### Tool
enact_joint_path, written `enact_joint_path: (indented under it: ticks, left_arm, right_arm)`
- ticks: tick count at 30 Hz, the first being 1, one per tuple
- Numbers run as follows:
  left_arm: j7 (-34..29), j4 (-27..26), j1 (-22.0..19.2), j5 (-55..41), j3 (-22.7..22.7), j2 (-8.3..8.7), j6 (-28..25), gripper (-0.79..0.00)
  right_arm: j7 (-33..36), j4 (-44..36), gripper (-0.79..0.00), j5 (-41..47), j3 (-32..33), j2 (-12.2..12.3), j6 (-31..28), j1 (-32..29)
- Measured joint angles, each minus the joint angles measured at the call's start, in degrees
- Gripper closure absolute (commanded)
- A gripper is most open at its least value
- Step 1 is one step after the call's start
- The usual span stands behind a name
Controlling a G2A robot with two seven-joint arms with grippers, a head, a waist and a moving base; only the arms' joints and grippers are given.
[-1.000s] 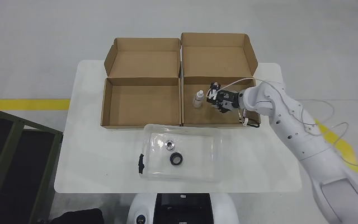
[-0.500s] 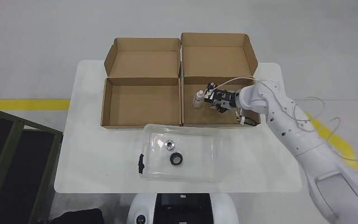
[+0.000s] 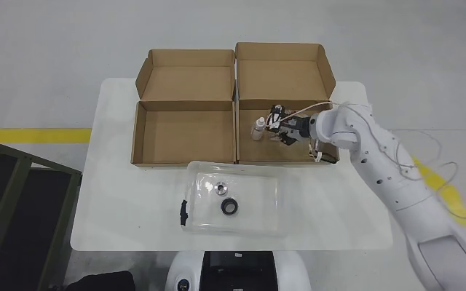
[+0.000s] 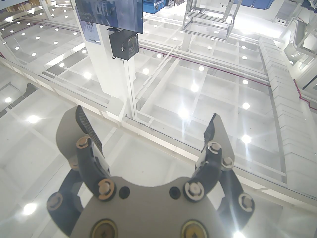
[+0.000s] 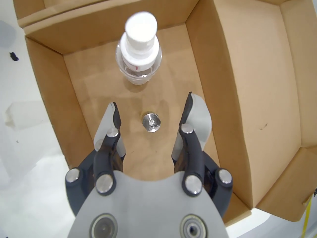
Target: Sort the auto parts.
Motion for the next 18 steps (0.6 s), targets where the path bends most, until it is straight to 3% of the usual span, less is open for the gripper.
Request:
enact_joint_path:
  ticks: [11,18]
  left_arm:
    - [0.0,0.0,0.0,0.0,0.0,0.0,0.0,-0.785]
    - [0.0,0.0,0.0,0.0,0.0,0.0,0.0,-0.785]
  right_arm:
    - [3.2,-18.5,-0.502,5.7,11.4,4.3,-3.6,-11.2]
    - [4.5,-29.2,-0.465,7.7,14.6,5.9,-6.4,-18.0]
